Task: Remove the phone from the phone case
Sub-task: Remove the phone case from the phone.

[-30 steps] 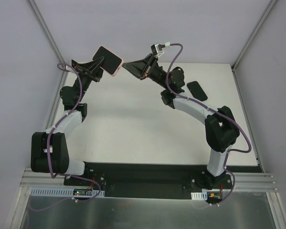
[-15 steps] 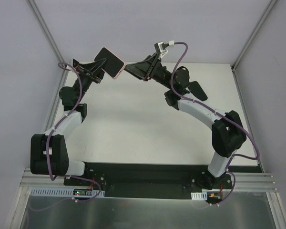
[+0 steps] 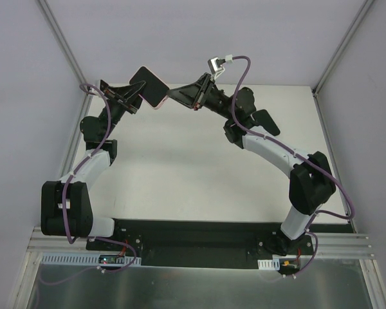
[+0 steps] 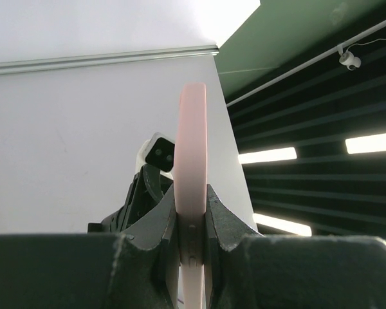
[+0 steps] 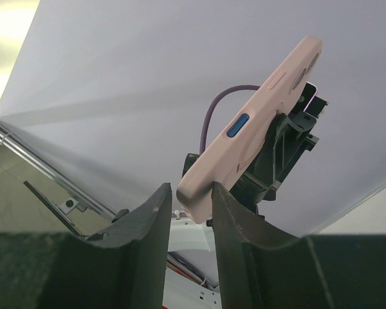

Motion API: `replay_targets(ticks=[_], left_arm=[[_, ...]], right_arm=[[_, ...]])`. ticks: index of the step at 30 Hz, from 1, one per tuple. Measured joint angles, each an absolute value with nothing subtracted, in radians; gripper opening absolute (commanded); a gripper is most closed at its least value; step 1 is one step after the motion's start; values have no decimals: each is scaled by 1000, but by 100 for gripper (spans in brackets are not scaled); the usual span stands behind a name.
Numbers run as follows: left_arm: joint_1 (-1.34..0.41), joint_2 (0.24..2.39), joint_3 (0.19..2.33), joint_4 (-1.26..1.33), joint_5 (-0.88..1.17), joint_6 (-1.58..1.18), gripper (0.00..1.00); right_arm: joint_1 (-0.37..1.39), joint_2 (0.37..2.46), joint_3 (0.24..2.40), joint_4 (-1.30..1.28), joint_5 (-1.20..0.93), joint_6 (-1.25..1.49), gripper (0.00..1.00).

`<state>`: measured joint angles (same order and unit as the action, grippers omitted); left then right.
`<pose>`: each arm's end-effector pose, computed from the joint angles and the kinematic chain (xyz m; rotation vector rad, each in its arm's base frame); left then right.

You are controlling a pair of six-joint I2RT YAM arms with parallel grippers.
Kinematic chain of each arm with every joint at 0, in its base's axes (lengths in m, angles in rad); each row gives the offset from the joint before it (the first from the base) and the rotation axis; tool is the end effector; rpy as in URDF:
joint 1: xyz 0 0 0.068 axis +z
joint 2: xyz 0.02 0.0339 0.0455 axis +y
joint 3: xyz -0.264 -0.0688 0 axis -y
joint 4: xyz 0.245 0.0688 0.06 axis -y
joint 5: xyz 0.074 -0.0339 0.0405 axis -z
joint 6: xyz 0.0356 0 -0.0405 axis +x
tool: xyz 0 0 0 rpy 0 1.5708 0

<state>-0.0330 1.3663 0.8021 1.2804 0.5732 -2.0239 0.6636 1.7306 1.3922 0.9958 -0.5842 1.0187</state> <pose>0.2831 -0.0287 0.3599 -0.5012 1.1193 -2.0931 0.2992 0.2588 0.4128 -0.4390 1.1263 1.7709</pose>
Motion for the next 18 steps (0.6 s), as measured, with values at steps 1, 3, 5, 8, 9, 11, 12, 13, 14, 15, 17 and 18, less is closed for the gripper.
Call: replay_targets(ticks=[1, 3, 5, 8, 9, 11, 12, 13, 14, 15, 17, 18], left_arm=[[-33, 1366, 802, 1280, 574, -2024, 0], [-33, 1366, 802, 1279, 575, -2023, 0], [-33, 1366, 802, 1279, 577, -2023, 0], [-32, 1366, 802, 1279, 577, -2023, 0], [-31, 1366, 802, 1279, 578, -2022, 0], [-31, 1366, 802, 1279, 579, -2022, 0], [-31, 1366, 801, 1279, 579, -2022, 0], [-31, 1366, 801, 1279, 579, -2023, 0], [-31, 1365, 799, 1279, 579, -2023, 0], [-31, 1365, 797, 1279, 579, -2023, 0], [-31, 1365, 795, 1279, 579, -2023, 0], [-31, 1365, 794, 1279, 579, -2023, 0]], right_arm=[[664, 1730, 1392, 989, -583, 1016, 33], [664, 1730, 1392, 982, -581, 1011, 34], [664, 1730, 1392, 981, -579, 1011, 35], [664, 1730, 1392, 981, -575, 1011, 36], [664, 1730, 1392, 981, -573, 1011, 36], [664, 1730, 1392, 981, -569, 1011, 36], [664, 1730, 1392, 981, -567, 1011, 36], [664, 1730, 1392, 981, -565, 1012, 36], [663, 1730, 1392, 981, -564, 1012, 36], [663, 1730, 1392, 981, -564, 1012, 36], [663, 1730, 1391, 981, -564, 1013, 36], [662, 1730, 1390, 982, -564, 1013, 36]])
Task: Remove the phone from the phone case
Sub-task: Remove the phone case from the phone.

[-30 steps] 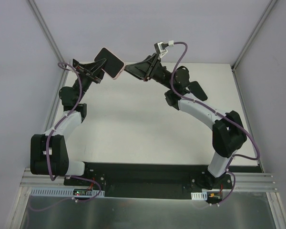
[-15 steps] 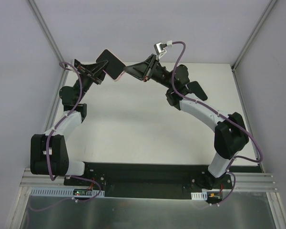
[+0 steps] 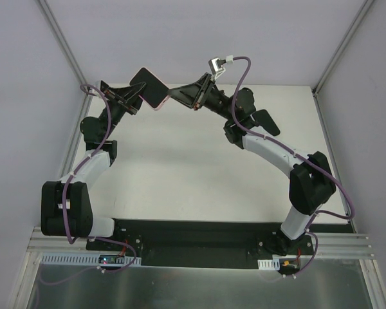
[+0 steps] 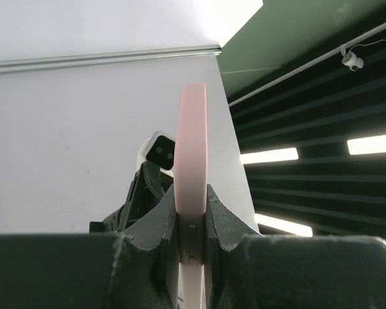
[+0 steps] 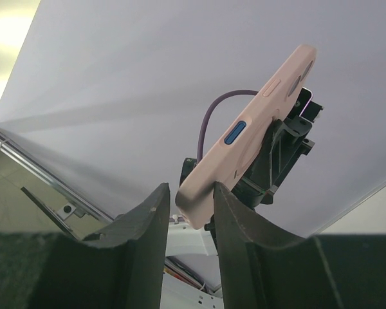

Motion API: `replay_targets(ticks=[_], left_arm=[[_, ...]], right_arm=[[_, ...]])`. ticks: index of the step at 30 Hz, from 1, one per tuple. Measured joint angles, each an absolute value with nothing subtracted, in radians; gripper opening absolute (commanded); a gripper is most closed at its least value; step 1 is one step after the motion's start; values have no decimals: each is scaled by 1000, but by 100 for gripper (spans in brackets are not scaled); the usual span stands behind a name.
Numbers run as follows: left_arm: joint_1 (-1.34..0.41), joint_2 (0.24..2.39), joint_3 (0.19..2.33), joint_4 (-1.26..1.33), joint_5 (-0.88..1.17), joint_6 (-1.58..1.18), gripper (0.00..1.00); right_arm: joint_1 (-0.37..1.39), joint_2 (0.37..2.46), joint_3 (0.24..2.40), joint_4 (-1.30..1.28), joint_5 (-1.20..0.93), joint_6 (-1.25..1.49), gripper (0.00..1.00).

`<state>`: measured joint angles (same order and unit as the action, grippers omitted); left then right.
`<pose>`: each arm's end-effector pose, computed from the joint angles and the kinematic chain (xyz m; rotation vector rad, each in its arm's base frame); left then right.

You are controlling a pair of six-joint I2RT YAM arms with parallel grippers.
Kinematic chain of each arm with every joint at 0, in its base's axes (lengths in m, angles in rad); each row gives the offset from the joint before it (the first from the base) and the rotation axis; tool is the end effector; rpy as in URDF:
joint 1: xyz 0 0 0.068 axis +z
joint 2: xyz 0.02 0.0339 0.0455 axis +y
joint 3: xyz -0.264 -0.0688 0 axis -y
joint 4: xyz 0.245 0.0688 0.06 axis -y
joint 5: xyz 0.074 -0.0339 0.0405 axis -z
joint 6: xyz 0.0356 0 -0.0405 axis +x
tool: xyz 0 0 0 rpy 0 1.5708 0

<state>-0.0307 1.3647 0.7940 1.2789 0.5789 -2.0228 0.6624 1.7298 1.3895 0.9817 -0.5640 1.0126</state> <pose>0.2827 -0.0282 0.3576 -0.5063 1.1287 -2.0910 0.3007 0.2587 0.4112 -0.4143 1.1388 1.7585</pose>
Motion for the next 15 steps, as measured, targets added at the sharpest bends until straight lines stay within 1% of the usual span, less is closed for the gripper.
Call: replay_targets(ticks=[6, 8, 9, 12, 13, 15], left_arm=[[-24, 1365, 786, 1275, 594, -2021, 0], [-24, 1365, 786, 1275, 594, -2020, 0], [-24, 1365, 786, 1275, 595, -2020, 0], [-24, 1365, 786, 1275, 595, -2019, 0], [-24, 1365, 786, 1275, 595, -2018, 0], [-24, 1365, 786, 1275, 595, -2015, 0]], right_arm=[[656, 1729, 1376, 985, -553, 1020, 36], [652, 1729, 1375, 991, -551, 1022, 34], [651, 1728, 1374, 993, -550, 1024, 31], [649, 1728, 1368, 998, -545, 1030, 29], [649, 1728, 1367, 999, -545, 1032, 26], [649, 1728, 1364, 1000, -543, 1035, 25]])
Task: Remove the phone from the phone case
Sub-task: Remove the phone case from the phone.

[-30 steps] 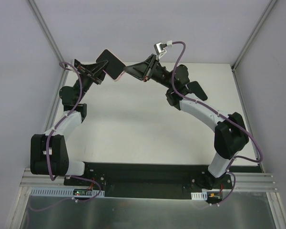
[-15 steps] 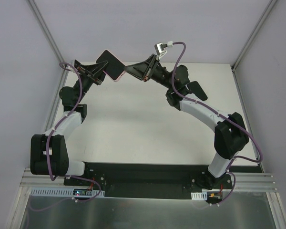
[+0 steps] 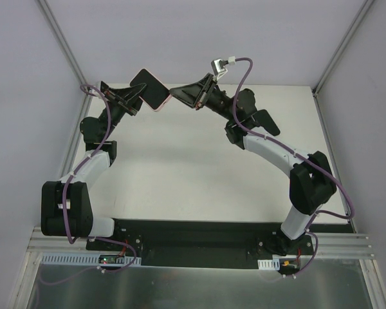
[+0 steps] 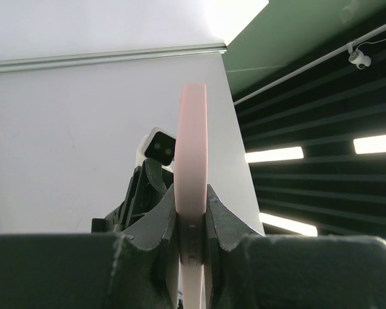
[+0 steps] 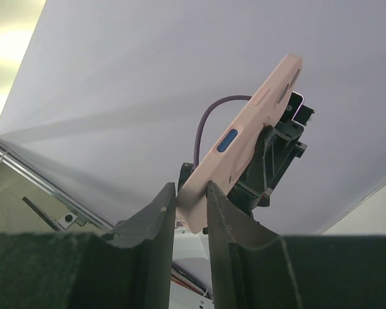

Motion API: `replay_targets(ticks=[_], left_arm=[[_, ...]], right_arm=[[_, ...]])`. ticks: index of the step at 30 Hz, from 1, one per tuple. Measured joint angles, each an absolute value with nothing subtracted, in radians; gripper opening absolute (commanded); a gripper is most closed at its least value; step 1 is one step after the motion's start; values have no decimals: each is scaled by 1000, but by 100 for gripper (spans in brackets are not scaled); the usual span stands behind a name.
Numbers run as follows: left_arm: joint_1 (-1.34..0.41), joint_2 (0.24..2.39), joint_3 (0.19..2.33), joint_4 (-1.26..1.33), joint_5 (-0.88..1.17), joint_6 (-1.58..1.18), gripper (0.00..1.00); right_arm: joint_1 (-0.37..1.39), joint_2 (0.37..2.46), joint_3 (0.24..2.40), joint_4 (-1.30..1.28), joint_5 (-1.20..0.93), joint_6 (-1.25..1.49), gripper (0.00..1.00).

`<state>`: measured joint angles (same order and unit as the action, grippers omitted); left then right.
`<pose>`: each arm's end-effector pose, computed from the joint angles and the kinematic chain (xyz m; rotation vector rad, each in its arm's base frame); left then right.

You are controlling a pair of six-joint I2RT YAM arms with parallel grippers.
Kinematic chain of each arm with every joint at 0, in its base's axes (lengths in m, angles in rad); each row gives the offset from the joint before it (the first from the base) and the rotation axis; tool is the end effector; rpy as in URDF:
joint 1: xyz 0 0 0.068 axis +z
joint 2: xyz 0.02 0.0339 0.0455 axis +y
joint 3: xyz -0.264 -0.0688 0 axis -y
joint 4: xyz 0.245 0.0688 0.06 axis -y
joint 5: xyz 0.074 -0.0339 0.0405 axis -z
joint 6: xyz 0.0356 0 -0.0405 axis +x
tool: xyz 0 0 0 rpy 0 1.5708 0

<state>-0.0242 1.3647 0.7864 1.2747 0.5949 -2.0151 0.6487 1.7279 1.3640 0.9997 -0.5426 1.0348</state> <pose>0.2828 -0.0268 0.3546 -0.5060 1.1488 -2.0818 0.3042 0.2537 0.4052 -0.3691 1.1501 1.7590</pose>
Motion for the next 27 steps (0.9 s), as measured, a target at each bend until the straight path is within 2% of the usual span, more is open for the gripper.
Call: replay_targets(ticks=[8, 14, 20, 26, 27], left_arm=[[-17, 1359, 786, 1275, 602, -1994, 0], [-12, 1357, 790, 1275, 615, -1993, 0], [-7, 1357, 810, 1270, 617, -1987, 0], [0, 1386, 831, 1258, 632, -1982, 0], [-1, 1388, 838, 1258, 637, -1982, 0]], right_arm=[[648, 1721, 1347, 999, -542, 1048, 1], [648, 1722, 1333, 1027, -542, 1118, 1], [648, 1814, 1345, 1211, -529, 1321, 1], [646, 1844, 1347, 1245, -513, 1401, 1], [646, 1844, 1347, 1246, -513, 1399, 8]])
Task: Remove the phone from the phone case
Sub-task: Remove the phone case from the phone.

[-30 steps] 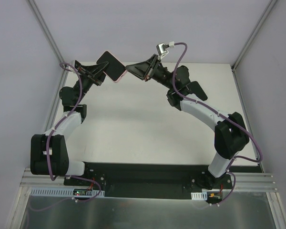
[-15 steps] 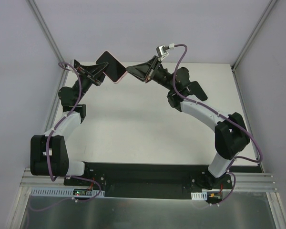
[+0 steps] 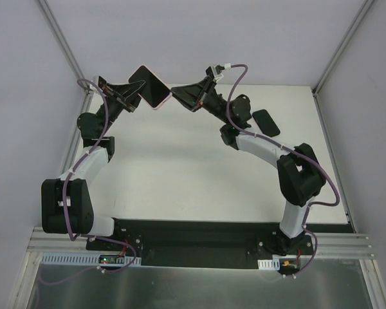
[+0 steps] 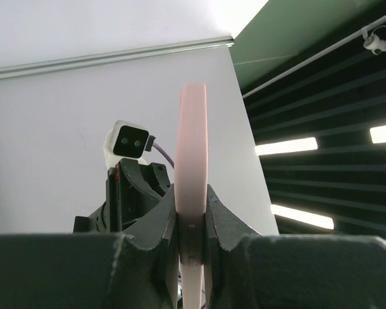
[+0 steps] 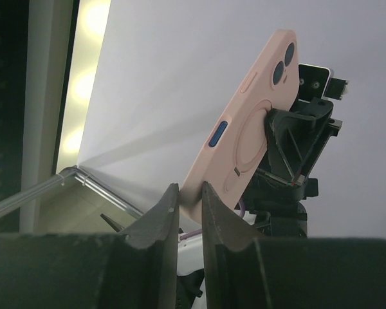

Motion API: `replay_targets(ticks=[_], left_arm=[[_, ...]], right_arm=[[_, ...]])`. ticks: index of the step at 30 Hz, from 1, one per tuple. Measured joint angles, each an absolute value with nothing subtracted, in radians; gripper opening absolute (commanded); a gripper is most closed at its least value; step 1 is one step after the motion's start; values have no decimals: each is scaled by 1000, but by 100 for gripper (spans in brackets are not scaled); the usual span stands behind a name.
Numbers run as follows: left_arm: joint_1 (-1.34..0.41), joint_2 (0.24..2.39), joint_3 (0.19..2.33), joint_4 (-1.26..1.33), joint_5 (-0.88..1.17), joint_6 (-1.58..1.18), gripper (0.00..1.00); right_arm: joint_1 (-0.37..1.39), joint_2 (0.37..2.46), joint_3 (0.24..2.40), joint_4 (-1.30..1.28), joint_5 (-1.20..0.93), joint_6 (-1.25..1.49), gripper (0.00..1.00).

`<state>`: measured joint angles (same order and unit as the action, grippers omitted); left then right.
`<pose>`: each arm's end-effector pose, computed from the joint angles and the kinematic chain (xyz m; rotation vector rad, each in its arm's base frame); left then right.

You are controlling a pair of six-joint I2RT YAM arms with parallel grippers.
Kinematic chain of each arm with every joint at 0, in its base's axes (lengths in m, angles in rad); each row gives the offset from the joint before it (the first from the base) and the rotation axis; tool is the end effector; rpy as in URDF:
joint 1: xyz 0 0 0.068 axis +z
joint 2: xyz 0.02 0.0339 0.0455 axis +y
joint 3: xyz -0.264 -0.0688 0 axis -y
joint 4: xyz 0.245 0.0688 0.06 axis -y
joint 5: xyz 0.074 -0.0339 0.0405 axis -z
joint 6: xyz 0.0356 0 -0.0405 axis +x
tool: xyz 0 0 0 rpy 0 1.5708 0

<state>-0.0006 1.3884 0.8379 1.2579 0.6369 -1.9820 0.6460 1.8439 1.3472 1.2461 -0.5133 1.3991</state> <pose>0.2903 -0.0213 0.3628 -0.4544 1.1731 -2.0429 0.3185 0.2620 0.3753 -0.1904 1.1379 2.0717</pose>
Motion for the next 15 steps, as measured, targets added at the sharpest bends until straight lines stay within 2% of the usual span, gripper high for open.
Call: replay_targets(ticks=[3, 6, 15], left_arm=[[1, 1389, 846, 1259, 655, -1975, 0], [1, 1381, 847, 1258, 678, -1952, 0], [-1, 1353, 855, 1262, 719, -1920, 0]], right_arm=[[645, 1829, 1341, 1235, -522, 1373, 28], [645, 1780, 1312, 1171, -533, 1317, 34], [648, 1655, 1275, 1005, -552, 1165, 34]])
